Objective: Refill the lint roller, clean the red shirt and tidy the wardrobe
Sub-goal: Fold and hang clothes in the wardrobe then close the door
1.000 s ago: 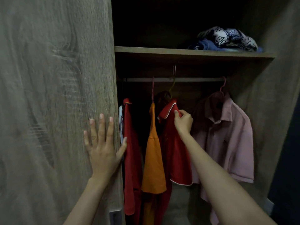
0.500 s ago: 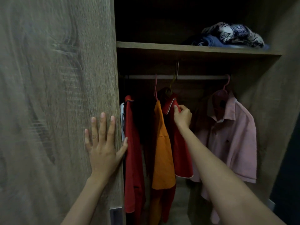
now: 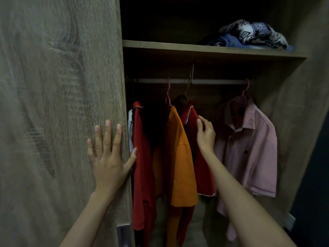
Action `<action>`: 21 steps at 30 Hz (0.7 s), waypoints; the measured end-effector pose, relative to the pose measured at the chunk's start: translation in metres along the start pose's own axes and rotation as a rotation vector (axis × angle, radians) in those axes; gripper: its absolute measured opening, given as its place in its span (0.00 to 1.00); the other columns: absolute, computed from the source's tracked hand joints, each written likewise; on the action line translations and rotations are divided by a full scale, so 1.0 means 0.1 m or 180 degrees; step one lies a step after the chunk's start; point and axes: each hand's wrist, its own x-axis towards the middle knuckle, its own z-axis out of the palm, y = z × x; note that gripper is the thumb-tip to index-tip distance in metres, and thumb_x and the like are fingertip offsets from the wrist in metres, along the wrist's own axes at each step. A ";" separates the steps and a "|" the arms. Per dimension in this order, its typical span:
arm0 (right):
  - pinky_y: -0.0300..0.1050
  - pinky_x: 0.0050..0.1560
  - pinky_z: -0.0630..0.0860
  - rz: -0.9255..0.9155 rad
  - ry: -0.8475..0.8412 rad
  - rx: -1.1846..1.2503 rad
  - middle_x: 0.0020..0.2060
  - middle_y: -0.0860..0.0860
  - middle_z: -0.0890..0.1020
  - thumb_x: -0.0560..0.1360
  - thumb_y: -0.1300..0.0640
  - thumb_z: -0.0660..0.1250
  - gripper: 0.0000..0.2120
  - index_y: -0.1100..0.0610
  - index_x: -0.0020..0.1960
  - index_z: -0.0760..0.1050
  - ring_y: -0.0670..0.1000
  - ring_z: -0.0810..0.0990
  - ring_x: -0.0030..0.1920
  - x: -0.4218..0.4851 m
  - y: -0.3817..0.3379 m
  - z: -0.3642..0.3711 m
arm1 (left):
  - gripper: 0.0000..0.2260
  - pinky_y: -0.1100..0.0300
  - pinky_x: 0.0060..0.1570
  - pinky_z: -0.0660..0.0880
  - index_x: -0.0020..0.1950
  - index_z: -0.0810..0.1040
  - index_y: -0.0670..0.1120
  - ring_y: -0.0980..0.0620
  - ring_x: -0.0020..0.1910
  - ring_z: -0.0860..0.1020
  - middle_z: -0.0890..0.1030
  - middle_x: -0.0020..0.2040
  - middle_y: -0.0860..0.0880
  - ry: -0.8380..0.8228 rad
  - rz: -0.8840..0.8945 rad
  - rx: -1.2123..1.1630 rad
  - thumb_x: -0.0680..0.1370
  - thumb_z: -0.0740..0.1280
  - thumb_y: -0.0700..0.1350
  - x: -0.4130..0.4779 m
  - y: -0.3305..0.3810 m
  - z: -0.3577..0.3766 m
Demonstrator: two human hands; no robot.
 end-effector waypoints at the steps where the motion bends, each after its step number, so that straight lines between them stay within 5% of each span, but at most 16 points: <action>1: 0.40 0.60 0.68 -0.0039 0.0124 0.0020 0.59 0.54 0.76 0.81 0.50 0.57 0.17 0.55 0.65 0.74 0.52 0.74 0.62 -0.08 -0.03 -0.04 | 0.34 0.41 0.74 0.50 0.79 0.55 0.46 0.45 0.78 0.49 0.53 0.79 0.45 -0.0012 0.0000 -0.0040 0.78 0.61 0.61 0.00 0.00 -0.01; 5: 0.42 0.66 0.65 -0.0440 0.1036 0.0172 0.62 0.52 0.75 0.80 0.51 0.55 0.18 0.55 0.67 0.71 0.48 0.70 0.65 -0.75 -0.28 -0.17 | 0.34 0.40 0.74 0.48 0.78 0.55 0.46 0.44 0.78 0.48 0.52 0.79 0.46 -0.0132 -0.0012 -0.0367 0.78 0.59 0.61 -0.06 -0.05 -0.08; 8: 0.42 0.67 0.65 -0.0562 0.1190 0.0295 0.62 0.52 0.74 0.80 0.55 0.56 0.17 0.59 0.66 0.69 0.49 0.71 0.64 -1.52 -0.37 -0.08 | 0.33 0.41 0.75 0.48 0.79 0.53 0.49 0.44 0.78 0.46 0.47 0.80 0.48 -0.0239 0.0015 -0.0459 0.79 0.57 0.62 -0.20 -0.16 -0.15; 15: 0.46 0.67 0.65 0.0110 -0.0215 -0.0421 0.69 0.43 0.67 0.79 0.46 0.52 0.21 0.46 0.71 0.60 0.44 0.66 0.69 -3.21 0.05 0.46 | 0.34 0.42 0.75 0.45 0.79 0.53 0.47 0.46 0.78 0.41 0.41 0.79 0.51 -0.0708 0.0060 -0.0329 0.79 0.58 0.63 -0.74 -0.57 -0.28; 21: 0.44 0.71 0.57 0.0236 -0.1194 -0.0829 0.74 0.49 0.63 0.78 0.39 0.50 0.31 0.53 0.76 0.53 0.46 0.60 0.73 -3.66 0.34 0.71 | 0.35 0.40 0.73 0.43 0.79 0.51 0.49 0.49 0.78 0.38 0.41 0.79 0.50 -0.0944 0.0229 -0.0174 0.79 0.61 0.62 -1.02 -0.77 -0.27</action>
